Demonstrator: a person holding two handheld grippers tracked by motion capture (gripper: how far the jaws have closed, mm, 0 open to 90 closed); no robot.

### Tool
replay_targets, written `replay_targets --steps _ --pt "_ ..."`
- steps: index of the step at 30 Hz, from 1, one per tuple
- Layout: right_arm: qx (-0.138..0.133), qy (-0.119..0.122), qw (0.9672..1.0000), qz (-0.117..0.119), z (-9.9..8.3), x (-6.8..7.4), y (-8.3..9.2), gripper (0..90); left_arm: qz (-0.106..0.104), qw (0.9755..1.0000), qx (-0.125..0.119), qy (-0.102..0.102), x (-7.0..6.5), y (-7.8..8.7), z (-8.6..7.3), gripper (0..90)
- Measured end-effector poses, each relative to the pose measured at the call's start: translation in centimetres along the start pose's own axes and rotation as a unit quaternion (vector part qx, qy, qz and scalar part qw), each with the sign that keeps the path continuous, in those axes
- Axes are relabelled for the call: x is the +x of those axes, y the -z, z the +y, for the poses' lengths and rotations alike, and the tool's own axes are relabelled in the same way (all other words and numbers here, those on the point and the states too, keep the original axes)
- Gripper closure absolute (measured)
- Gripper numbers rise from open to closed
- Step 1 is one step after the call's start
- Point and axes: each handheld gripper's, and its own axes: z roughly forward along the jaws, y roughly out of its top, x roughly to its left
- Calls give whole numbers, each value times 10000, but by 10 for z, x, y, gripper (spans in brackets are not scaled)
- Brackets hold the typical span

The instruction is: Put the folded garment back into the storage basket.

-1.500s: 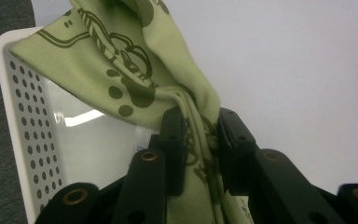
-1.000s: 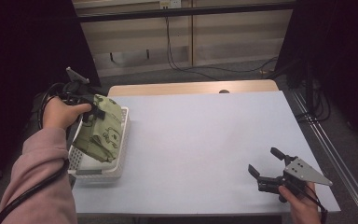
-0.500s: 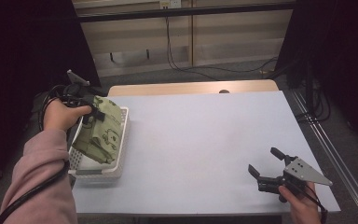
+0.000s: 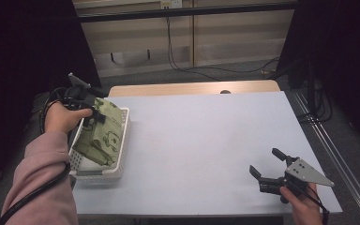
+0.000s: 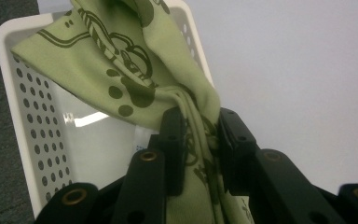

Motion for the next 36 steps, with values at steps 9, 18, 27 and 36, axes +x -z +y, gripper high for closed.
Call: replay_targets --steps 9,18,27,36 --pt "-2 0 10000 1 0 0 0 19 -22 10000 44 -16 0 -4 -1 736" --pt "-15 -6 10000 9 0 0 0 18 23 10000 40 -69 -1 -7 -1 734" --pt "-14 -7 10000 9 0 0 0 18 9 10000 24 -29 -2 -12 -3 733" --pt "-14 7 10000 -11 0 0 0 19 25 10000 69 -43 -2 -16 -4 733"
